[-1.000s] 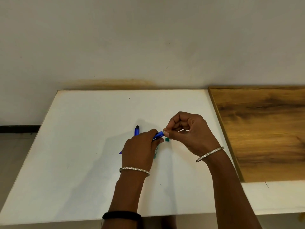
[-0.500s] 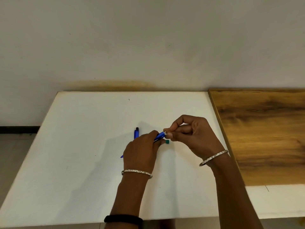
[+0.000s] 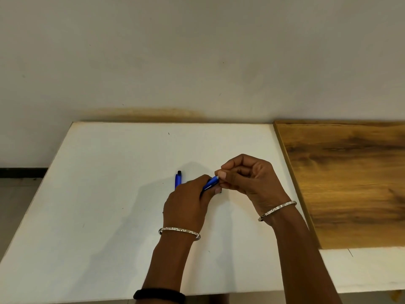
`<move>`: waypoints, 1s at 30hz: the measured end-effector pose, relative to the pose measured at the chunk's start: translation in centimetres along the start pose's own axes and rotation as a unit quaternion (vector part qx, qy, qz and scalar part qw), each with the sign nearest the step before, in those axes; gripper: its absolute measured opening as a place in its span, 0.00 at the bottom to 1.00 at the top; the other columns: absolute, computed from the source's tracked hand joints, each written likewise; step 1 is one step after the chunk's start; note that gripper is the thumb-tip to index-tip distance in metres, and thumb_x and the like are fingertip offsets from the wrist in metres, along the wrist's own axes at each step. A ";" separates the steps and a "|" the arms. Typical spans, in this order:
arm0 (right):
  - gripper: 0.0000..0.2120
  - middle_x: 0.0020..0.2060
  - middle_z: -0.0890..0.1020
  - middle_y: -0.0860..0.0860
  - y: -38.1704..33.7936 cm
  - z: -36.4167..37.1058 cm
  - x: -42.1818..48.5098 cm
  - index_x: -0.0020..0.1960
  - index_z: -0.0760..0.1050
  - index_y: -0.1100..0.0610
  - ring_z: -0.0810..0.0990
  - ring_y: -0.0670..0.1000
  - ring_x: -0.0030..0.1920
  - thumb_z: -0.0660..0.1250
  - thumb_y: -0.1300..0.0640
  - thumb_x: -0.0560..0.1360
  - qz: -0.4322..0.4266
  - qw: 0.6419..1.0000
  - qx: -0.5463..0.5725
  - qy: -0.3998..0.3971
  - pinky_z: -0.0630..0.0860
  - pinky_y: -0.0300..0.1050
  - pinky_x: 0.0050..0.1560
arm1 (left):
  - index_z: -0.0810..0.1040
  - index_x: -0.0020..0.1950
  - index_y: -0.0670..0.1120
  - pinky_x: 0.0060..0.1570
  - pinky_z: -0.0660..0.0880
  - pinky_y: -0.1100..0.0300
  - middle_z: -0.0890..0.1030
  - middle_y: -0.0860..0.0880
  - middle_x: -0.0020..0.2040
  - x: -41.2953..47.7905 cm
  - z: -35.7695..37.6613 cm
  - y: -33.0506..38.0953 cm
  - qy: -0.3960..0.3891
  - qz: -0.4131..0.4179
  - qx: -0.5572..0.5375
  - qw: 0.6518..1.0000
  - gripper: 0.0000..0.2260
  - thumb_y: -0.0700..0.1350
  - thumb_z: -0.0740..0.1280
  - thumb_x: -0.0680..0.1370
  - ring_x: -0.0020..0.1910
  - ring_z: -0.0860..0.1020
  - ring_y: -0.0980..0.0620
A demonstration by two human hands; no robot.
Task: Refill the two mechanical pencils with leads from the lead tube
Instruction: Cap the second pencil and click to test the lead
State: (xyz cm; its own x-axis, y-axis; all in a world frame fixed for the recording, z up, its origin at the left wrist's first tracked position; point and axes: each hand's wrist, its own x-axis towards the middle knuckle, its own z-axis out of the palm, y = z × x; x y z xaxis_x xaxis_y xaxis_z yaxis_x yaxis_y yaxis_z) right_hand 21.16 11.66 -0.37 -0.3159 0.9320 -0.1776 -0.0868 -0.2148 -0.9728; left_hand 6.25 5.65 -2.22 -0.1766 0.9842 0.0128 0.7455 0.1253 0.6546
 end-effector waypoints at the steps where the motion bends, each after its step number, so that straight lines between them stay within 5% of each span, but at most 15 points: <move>1: 0.12 0.40 0.85 0.64 0.1 0.0 0.1 0.46 0.80 0.65 0.86 0.59 0.40 0.76 0.62 0.65 0.003 1.000 0.001 0.000 0.84 0.48 0.43 | 0.75 0.61 0.54 0.39 0.67 0.64 0.73 0.55 0.37 0.0 0.0 -0.1 -0.001 -0.002 0.004 1.000 0.19 0.61 0.58 0.76 0.34 0.71 0.55; 6: 0.05 0.38 0.86 0.58 0.8 -0.7 0.4 0.44 0.83 0.61 0.85 0.57 0.38 0.75 0.62 0.69 0.003 0.992 -0.044 0.115 0.83 0.47 0.41 | 0.77 0.55 0.52 0.31 0.66 0.64 0.74 0.55 0.32 0.0 -0.1 -0.1 0.023 -0.013 -0.030 0.999 0.17 0.61 0.58 0.76 0.30 0.71 0.55; 10: 0.03 0.36 0.85 0.53 1.8 -1.9 0.7 0.41 0.83 0.54 0.84 0.54 0.38 0.76 0.59 0.69 -0.007 0.938 -0.227 0.263 0.83 0.54 0.46 | 0.78 0.58 0.50 0.43 0.78 0.51 0.83 0.48 0.39 0.3 -0.4 -0.7 0.046 -0.032 -0.080 0.995 0.14 0.55 0.60 0.78 0.36 0.80 0.49; 15: 0.06 0.39 0.84 0.43 2.5 -0.8 1.0 0.46 0.84 0.48 0.79 0.39 0.36 0.76 0.55 0.69 -0.014 0.907 -0.380 0.181 0.72 0.26 0.38 | 0.77 0.59 0.51 0.40 0.76 0.56 0.81 0.50 0.39 0.2 -0.4 -0.8 0.052 -0.030 -0.077 0.995 0.14 0.55 0.61 0.78 0.34 0.78 0.52; 18: 0.11 0.42 0.82 0.43 3.3 0.0 1.2 0.51 0.83 0.48 0.77 0.41 0.36 0.76 0.53 0.69 0.001 0.889 -0.438 0.137 0.68 0.27 0.40 | 0.75 0.62 0.51 0.35 0.68 0.64 0.76 0.52 0.36 0.2 -0.3 -0.6 0.060 -0.038 -0.075 0.995 0.16 0.56 0.61 0.78 0.28 0.71 0.56; 23: 0.07 0.46 0.84 0.50 4.0 0.6 1.6 0.50 0.83 0.53 0.79 0.47 0.44 0.74 0.55 0.72 -0.002 0.852 -0.505 0.134 0.73 0.38 0.48 | 0.73 0.63 0.51 0.34 0.72 0.62 0.79 0.47 0.36 0.2 -0.3 -0.1 0.050 -0.041 -0.119 0.991 0.15 0.54 0.59 0.79 0.31 0.76 0.51; 27: 0.04 0.38 0.83 0.44 3.4 0.6 1.6 0.46 0.83 0.53 0.80 0.41 0.37 0.74 0.56 0.71 -0.027 0.898 -0.399 0.185 0.73 0.26 0.42 | 0.68 0.61 0.50 0.35 0.76 0.53 0.83 0.42 0.41 0.3 -0.4 -0.3 0.033 -0.041 -0.110 0.993 0.12 0.51 0.56 0.80 0.33 0.78 0.45; 30: 0.06 0.39 0.86 0.48 2.1 0.8 1.3 0.46 0.83 0.52 0.85 0.45 0.40 0.72 0.61 0.73 -0.038 0.975 -0.143 0.168 0.81 0.35 0.43 | 0.69 0.61 0.50 0.36 0.77 0.52 0.83 0.44 0.43 0.3 -0.5 -0.5 0.022 -0.037 -0.095 0.995 0.11 0.51 0.56 0.80 0.34 0.78 0.46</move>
State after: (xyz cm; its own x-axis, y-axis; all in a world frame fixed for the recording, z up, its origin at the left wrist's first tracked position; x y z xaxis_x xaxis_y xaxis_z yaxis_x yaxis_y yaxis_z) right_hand 19.78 12.22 -2.49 0.0124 0.9953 -0.0959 0.1844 -0.0965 -0.9781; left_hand 5.51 5.77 -2.10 -0.2573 0.9663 -0.0098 0.5948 0.1663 0.7865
